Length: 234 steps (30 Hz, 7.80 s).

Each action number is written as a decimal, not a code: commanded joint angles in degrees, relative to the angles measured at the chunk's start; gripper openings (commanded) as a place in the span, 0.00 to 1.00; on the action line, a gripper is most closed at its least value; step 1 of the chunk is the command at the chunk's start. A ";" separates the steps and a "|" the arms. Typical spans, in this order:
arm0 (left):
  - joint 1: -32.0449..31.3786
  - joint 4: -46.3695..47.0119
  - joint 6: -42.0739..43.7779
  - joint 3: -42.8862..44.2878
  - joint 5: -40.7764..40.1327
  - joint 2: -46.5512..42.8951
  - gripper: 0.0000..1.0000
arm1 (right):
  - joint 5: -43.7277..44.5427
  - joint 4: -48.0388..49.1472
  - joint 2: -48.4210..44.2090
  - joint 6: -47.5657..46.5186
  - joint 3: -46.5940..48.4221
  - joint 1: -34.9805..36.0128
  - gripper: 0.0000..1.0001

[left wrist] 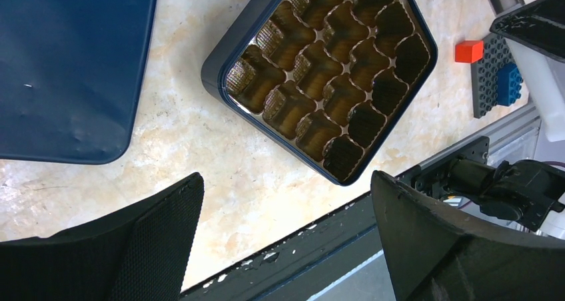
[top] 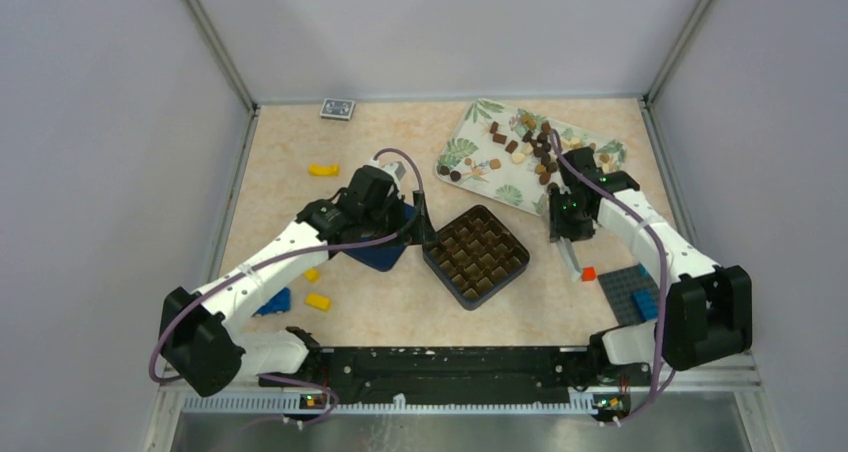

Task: Pack the chocolate

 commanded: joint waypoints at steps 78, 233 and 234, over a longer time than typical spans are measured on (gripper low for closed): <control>13.06 0.71 -3.11 -1.41 -3.82 -2.23 0.99 | -8.94 2.66 0.05 2.92 5.53 18.53 0.27; 19.04 -0.92 -1.17 -0.07 -5.21 -3.96 0.99 | -9.27 -5.17 2.46 -3.28 12.52 26.43 0.11; 19.04 -0.93 -1.21 -0.14 -5.15 -3.98 0.99 | -9.38 -5.07 2.52 -3.34 12.38 26.50 0.11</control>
